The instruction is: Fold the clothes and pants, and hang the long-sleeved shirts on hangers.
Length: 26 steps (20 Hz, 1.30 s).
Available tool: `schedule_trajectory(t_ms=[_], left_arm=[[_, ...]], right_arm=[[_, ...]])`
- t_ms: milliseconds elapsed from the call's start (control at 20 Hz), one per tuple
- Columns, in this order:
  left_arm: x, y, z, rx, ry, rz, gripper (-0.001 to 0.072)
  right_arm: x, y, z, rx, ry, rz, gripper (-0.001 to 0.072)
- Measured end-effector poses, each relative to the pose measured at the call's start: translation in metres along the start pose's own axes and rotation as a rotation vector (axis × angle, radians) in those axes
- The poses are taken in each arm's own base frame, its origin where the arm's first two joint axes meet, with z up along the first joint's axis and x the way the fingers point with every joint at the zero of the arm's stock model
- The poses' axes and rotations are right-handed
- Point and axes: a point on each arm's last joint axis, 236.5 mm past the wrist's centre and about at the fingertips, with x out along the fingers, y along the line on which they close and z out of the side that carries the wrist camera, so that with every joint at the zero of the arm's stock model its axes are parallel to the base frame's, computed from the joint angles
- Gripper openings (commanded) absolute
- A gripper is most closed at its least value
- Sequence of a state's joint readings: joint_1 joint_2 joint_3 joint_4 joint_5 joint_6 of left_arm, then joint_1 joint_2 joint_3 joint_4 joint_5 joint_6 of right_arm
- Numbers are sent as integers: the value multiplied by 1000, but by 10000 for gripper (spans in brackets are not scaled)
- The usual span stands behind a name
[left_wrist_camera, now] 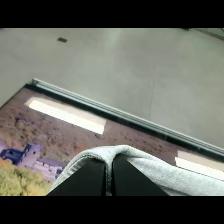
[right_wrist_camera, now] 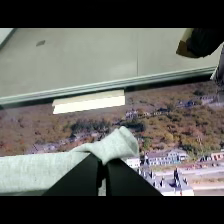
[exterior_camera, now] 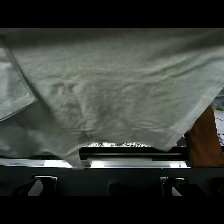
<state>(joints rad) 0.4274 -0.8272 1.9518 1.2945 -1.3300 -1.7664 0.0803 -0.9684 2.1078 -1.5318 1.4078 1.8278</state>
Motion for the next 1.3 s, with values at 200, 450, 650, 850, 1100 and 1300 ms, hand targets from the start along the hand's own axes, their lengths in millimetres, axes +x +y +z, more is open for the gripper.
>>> schedule_trajectory(t_ms=[200,450,650,850,1100,1300], left_arm=[[92,15,-55,-7,275,-31,13],[237,46,-188,-50,682,-33,14],[340,68,-301,-94,838,-14,14],[407,81,-353,-120,802,-11,16],[427,87,-372,-85,791,-24,15],[404,93,-396,-70,932,-9,15]], right_arm=[[100,-21,-62,23,262,-73,35],[241,-54,-166,37,549,-152,35],[337,-79,-238,45,617,-177,34],[394,-92,-277,68,593,-179,34],[406,-98,-301,72,630,-187,35],[394,-105,-328,58,745,-217,35]])
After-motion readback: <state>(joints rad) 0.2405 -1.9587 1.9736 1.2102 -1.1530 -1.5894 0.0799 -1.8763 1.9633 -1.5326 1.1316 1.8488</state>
